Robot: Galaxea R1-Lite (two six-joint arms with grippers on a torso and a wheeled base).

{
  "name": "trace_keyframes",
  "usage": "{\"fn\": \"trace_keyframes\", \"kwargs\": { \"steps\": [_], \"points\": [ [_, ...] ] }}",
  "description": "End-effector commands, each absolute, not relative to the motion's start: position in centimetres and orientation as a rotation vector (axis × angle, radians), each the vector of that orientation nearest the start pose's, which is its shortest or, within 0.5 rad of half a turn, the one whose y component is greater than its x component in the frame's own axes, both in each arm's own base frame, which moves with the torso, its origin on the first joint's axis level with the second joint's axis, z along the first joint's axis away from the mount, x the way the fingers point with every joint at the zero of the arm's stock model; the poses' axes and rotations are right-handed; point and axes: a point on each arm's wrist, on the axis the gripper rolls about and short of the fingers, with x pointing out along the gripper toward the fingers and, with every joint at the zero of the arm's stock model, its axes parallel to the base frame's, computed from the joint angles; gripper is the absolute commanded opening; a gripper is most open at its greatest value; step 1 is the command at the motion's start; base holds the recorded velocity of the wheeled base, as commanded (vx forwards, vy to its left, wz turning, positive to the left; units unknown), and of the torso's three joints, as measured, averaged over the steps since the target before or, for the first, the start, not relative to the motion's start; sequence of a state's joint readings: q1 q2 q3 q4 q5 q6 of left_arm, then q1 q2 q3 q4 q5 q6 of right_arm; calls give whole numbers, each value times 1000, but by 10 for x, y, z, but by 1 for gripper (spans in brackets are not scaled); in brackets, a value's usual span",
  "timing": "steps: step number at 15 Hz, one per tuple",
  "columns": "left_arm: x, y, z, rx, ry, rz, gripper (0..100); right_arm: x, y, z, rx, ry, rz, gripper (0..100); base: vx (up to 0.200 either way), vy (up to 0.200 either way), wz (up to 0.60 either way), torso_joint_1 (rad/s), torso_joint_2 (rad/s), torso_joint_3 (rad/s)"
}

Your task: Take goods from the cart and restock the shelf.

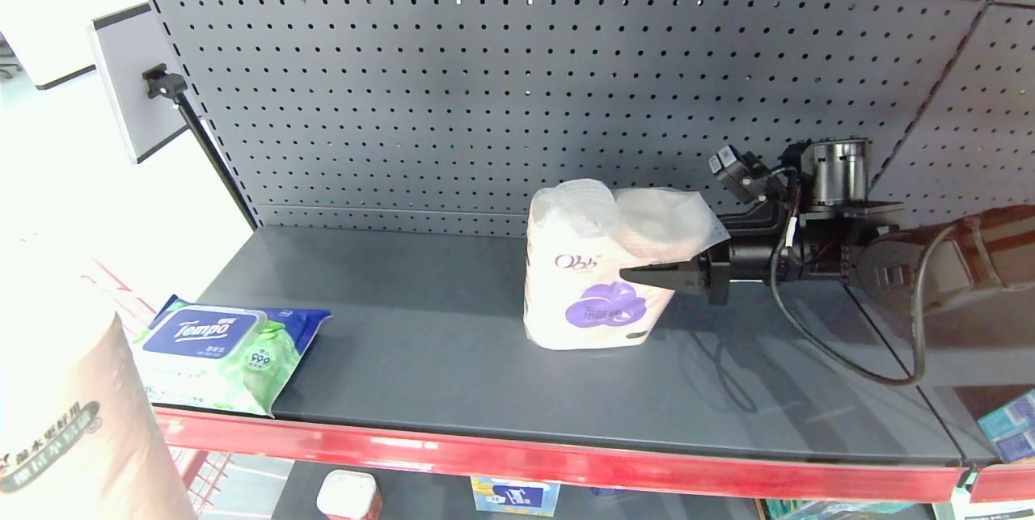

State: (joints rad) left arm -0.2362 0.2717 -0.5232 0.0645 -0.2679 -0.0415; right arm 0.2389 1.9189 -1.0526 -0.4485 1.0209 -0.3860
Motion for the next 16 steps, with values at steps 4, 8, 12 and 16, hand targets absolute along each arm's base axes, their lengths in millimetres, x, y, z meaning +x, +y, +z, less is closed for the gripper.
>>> {"fn": "trace_keyframes", "kwargs": {
  "steps": [4, 8, 12, 16],
  "points": [
    [-39, 3, 216, -39, -180, -509, 0, 302, 95, 167, -160, 180, 1306, 0, 0, 0, 0, 0, 0, 0],
    [-39, 3, 216, -39, -178, -509, 0, 277, 89, 165, -152, 196, 1321, 0, 0, 0, 0, 0, 0, 0],
    [-39, 3, 216, -40, -179, -509, 0, 265, 86, 156, -181, 198, 1330, 0, 0, 0, 0, 0, 0, 0],
    [-40, 3, 216, -40, -183, -509, 0, 257, 86, 158, -184, 193, 1336, 0, 0, 0, 0, 0, 0, 0]
  ]
}}
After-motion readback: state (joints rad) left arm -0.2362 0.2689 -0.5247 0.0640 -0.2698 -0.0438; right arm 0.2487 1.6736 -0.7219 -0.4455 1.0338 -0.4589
